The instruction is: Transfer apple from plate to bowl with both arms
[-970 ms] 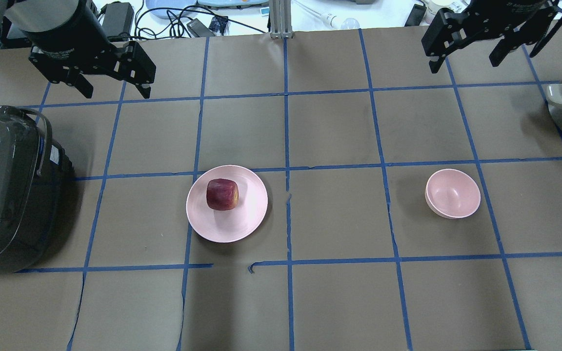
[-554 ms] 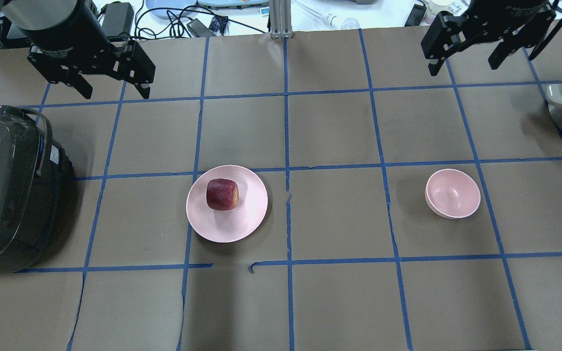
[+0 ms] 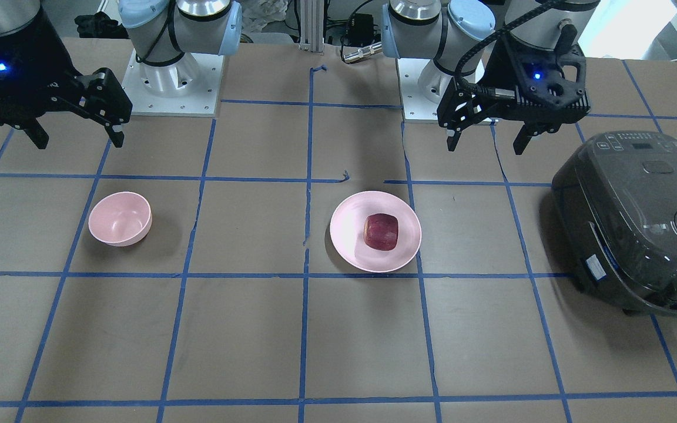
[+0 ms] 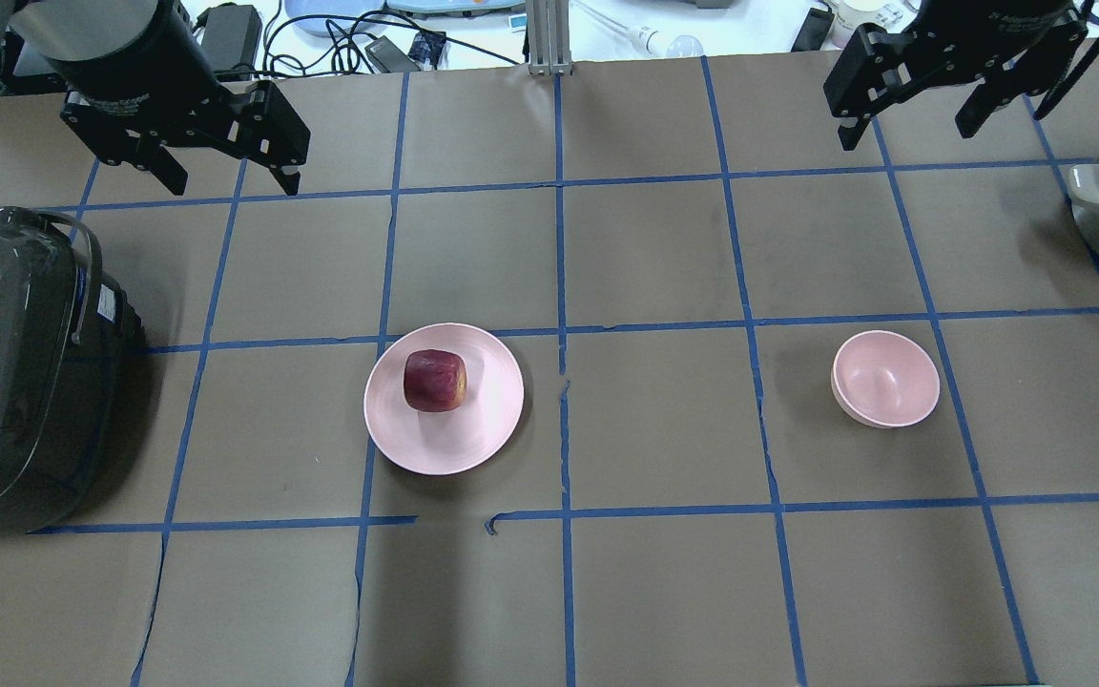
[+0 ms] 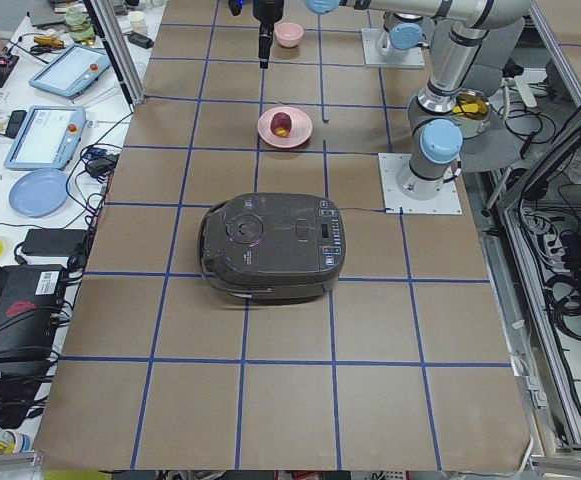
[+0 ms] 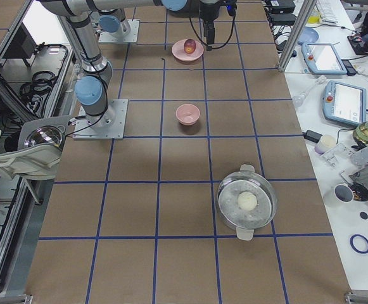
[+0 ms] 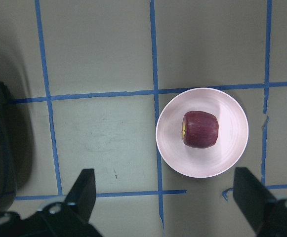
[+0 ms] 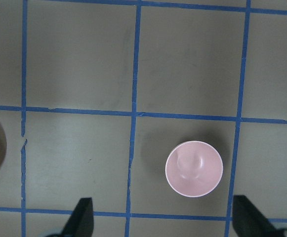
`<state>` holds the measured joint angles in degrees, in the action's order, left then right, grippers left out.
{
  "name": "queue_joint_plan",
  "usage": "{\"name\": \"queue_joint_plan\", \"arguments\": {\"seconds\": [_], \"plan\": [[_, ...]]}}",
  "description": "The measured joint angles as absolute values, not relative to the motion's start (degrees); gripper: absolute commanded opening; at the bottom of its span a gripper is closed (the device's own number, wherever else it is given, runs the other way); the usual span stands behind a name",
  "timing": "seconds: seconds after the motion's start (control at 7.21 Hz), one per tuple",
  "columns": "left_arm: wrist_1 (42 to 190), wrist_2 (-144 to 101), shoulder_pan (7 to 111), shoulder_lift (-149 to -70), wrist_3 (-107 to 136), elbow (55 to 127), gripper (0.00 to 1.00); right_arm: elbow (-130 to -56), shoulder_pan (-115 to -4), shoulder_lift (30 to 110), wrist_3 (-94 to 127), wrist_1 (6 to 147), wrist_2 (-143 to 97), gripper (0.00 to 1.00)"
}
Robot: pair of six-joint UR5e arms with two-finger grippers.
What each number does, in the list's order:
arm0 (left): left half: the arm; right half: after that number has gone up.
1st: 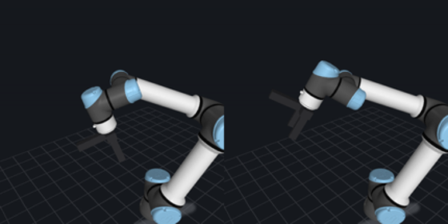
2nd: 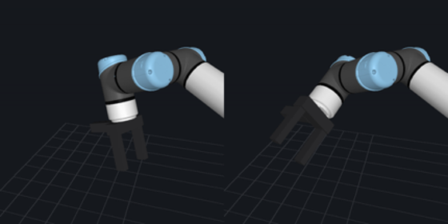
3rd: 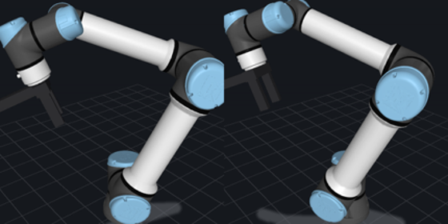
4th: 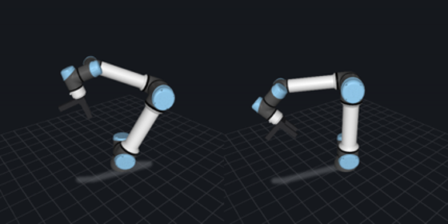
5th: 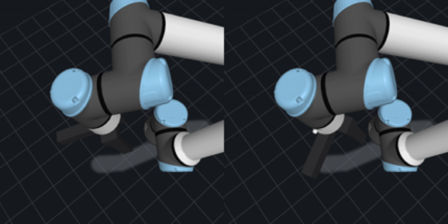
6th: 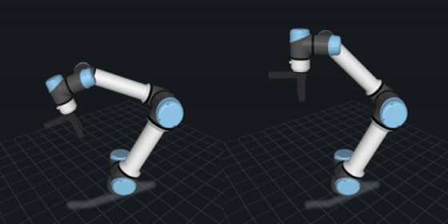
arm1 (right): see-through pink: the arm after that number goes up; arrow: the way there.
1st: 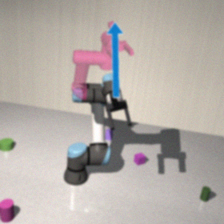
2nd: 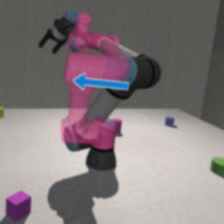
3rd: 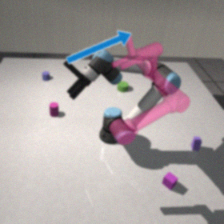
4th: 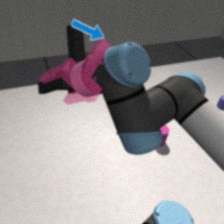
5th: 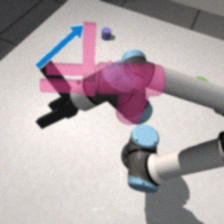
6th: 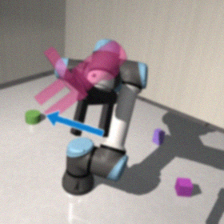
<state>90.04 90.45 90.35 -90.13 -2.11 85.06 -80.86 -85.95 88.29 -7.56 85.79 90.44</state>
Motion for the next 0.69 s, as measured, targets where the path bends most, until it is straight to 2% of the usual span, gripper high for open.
{"name": "queue_joint_plan", "arguments": {"seconds": [0.69], "plan": [[89.7, 90.5, 90.4, -90.4, -2.1, 85.9, 1.0, -80.9, -86.0, 88.4, -7.6, 85.7, 90.4, 1.0]]}}
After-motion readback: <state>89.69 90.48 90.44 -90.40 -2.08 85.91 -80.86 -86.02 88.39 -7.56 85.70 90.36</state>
